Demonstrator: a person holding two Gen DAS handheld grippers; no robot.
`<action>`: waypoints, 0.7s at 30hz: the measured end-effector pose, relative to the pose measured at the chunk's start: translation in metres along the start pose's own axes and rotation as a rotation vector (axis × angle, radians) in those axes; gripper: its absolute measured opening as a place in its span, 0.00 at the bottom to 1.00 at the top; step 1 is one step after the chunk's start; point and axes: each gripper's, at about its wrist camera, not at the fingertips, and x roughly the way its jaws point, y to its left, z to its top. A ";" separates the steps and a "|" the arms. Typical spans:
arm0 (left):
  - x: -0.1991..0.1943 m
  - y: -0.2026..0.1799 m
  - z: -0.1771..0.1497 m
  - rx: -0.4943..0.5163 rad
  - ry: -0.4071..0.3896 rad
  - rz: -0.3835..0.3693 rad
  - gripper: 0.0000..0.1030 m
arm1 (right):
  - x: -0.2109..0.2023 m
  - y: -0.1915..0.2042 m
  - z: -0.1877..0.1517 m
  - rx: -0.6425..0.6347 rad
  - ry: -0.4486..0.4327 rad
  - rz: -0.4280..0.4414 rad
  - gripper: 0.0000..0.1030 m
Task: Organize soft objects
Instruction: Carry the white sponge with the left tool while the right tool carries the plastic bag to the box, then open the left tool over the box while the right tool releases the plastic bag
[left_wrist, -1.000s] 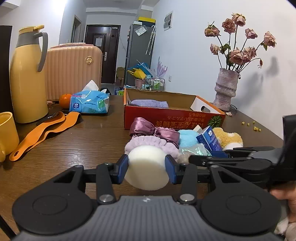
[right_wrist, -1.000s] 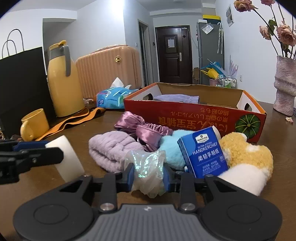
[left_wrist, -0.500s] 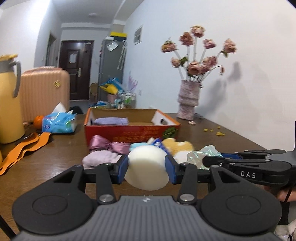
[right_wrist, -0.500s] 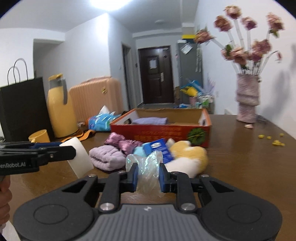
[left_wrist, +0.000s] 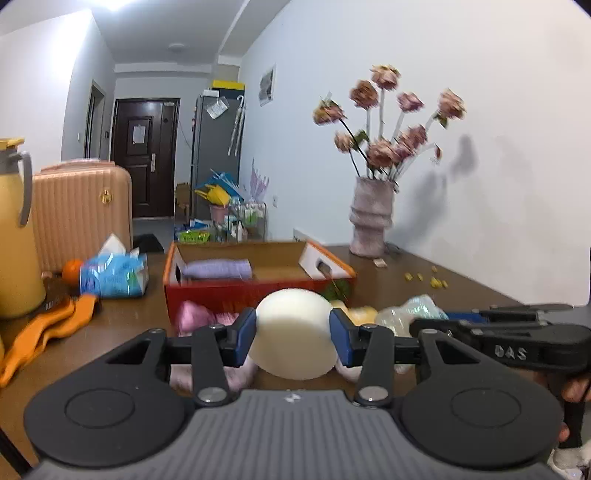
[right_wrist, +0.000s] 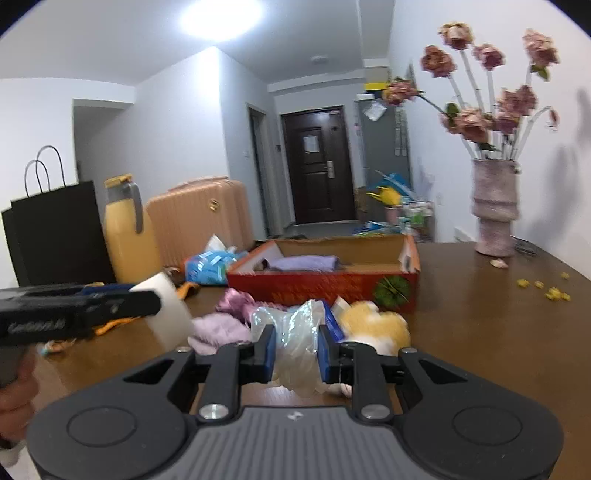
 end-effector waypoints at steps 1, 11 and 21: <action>0.012 0.009 0.009 -0.010 0.006 -0.001 0.44 | 0.011 -0.003 0.011 -0.006 0.006 0.017 0.21; 0.178 0.104 0.099 -0.115 0.117 0.067 0.44 | 0.168 -0.031 0.130 0.027 0.054 0.137 0.22; 0.321 0.156 0.087 -0.152 0.286 0.159 0.44 | 0.366 -0.072 0.149 0.307 0.346 0.170 0.22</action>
